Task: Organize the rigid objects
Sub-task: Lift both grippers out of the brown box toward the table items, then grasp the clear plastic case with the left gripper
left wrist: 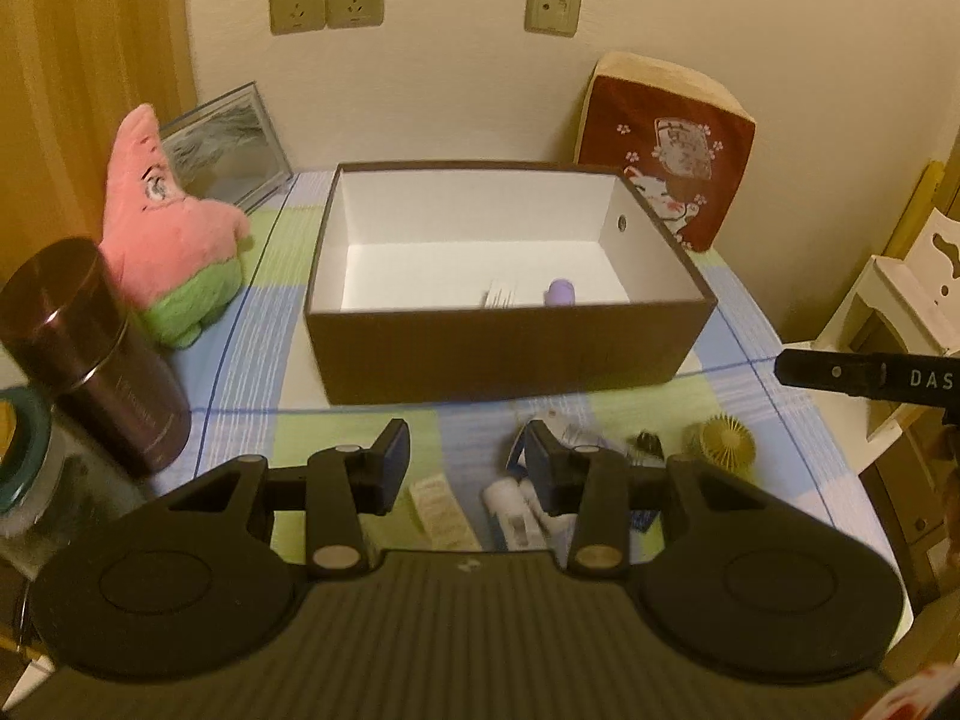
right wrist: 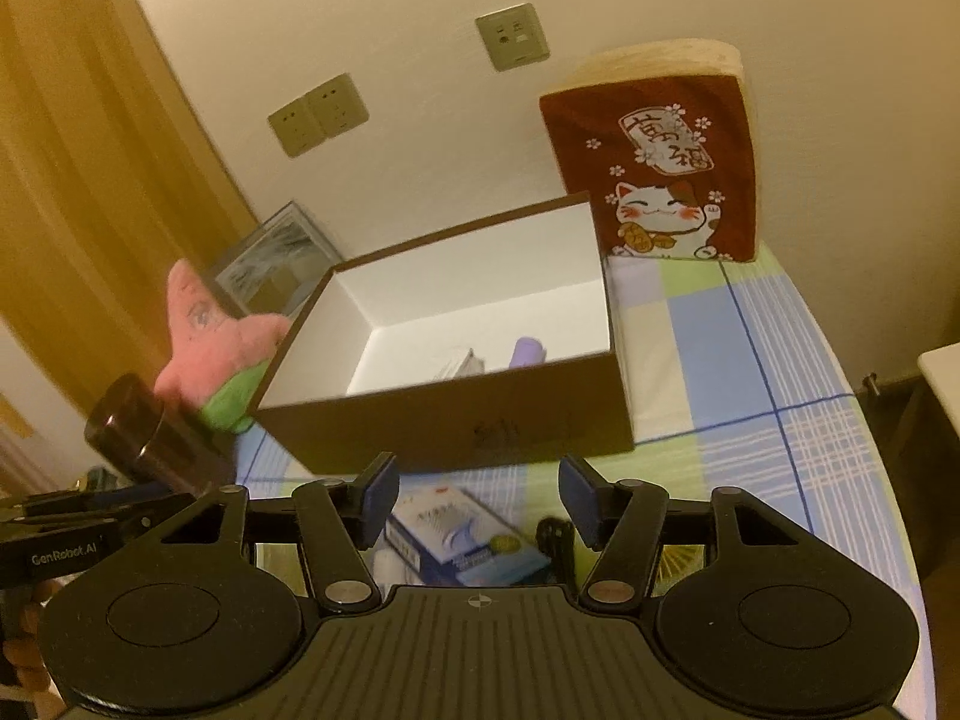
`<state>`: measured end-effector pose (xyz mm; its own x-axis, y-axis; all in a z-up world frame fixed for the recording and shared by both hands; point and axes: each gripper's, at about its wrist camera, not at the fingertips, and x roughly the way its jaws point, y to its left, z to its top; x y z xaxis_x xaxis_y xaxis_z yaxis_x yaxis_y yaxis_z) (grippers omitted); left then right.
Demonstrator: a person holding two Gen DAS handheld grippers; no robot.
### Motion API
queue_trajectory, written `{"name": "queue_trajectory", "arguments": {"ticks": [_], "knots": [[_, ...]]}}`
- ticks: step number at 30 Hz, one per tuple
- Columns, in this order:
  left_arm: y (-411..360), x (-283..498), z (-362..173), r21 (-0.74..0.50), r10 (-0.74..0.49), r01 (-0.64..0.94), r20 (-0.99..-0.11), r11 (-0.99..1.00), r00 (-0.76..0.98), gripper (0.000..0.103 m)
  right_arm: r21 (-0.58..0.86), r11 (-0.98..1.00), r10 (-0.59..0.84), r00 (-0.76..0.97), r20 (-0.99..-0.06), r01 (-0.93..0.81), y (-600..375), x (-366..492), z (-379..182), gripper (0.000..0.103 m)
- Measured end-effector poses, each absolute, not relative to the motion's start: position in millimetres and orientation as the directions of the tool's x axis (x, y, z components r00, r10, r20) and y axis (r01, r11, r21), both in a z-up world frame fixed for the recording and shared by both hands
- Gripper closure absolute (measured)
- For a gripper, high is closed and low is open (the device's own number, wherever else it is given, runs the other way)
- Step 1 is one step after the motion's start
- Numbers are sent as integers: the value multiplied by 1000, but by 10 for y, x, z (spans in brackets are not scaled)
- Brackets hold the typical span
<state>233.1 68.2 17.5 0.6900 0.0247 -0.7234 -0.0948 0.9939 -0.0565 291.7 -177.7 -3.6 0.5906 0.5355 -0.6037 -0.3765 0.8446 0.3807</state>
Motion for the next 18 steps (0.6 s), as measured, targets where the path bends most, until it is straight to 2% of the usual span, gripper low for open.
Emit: {"name": "queue_trajectory", "arguments": {"ticks": [18], "knots": [[619,1801,-137,-79,23,-136,-784,988,621,64,347,822,553,492,-672,-451,-1715,2411,-439,43]]}}
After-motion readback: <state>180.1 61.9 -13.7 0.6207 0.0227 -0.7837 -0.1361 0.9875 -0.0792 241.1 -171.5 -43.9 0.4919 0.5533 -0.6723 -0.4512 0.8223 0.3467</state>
